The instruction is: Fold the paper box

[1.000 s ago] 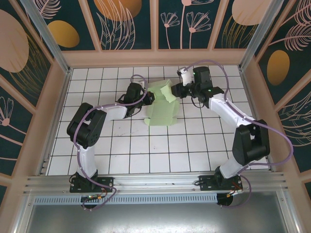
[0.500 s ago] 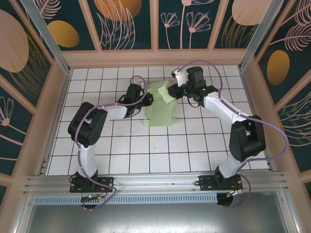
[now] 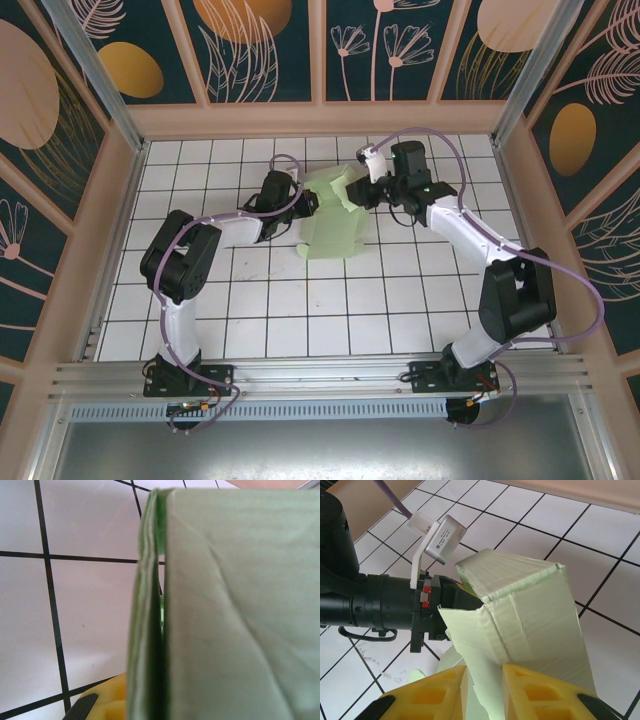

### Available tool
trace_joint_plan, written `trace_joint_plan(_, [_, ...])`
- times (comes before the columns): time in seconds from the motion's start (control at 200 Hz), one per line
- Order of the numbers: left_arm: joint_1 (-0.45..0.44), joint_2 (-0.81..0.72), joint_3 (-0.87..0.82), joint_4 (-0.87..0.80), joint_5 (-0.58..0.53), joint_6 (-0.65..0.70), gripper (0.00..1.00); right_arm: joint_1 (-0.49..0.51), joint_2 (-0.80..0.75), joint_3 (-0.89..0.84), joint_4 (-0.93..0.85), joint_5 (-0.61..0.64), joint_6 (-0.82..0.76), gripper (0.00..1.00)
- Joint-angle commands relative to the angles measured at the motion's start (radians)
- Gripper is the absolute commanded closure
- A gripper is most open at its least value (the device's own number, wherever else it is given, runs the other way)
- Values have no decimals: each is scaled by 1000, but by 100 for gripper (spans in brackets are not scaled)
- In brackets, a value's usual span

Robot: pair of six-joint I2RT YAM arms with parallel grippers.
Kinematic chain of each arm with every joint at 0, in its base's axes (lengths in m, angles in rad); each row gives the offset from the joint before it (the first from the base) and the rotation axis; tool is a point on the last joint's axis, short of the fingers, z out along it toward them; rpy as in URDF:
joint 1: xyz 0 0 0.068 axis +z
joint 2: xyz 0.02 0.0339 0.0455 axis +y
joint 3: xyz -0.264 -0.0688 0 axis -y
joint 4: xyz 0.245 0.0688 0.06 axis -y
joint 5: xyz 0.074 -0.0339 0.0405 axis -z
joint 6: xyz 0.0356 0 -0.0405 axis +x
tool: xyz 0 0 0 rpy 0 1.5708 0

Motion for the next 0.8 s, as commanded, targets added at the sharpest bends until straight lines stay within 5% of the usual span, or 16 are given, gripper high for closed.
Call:
trace_joint_plan(0.0, [-5,11,27,16,23,-2,100,-5,-2,7,6,-8,-3,75])
trace_joint_plan(0.295, [-5,4,33,5,34,3,100,37,74,65,-9,106,-41,77])
trace_joint_plan(0.796, [-5,11,67,-47,39,-17,100,202,108,43,96,692,-134,79])
